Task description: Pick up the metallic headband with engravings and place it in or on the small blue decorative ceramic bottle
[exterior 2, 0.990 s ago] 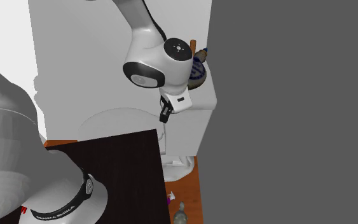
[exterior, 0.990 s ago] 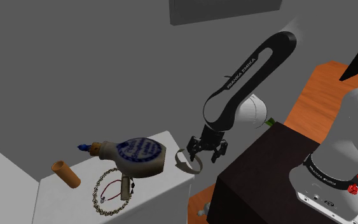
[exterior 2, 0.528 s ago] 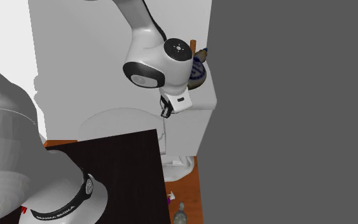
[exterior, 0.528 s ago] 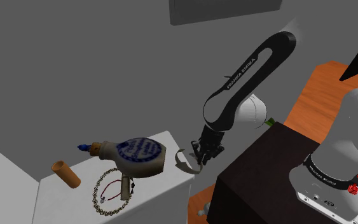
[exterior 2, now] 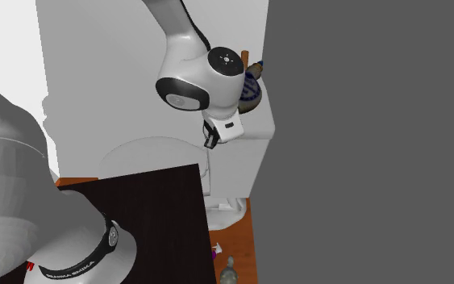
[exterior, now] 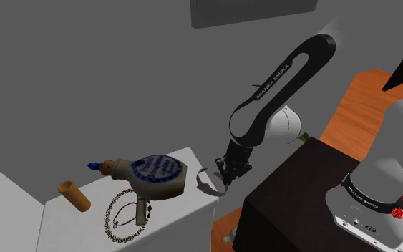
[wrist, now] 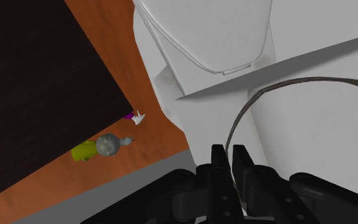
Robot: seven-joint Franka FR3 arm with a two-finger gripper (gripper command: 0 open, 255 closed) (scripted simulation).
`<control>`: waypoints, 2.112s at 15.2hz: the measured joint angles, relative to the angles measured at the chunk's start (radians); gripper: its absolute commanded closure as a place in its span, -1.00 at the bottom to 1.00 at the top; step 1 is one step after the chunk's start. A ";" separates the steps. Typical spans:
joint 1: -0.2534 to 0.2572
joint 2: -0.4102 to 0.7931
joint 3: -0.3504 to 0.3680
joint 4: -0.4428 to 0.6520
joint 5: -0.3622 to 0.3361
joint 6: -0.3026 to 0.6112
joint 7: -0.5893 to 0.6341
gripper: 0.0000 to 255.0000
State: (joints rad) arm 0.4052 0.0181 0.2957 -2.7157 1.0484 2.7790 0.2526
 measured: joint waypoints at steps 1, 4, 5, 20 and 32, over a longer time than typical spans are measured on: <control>0.000 -0.011 0.000 -0.002 -0.013 -0.007 0.015 1.00; -0.006 -0.063 -0.005 -0.013 -0.074 -0.043 0.077 1.00; -0.008 -0.081 -0.007 -0.016 -0.092 -0.056 0.096 1.00; -0.060 -0.329 -0.012 -0.020 -0.303 -0.281 0.315 1.00; -0.093 -0.475 -0.025 0.036 -0.402 -0.471 0.424 1.00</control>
State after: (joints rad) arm 0.3123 -0.4564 0.2711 -2.6800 0.6469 2.3083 0.6767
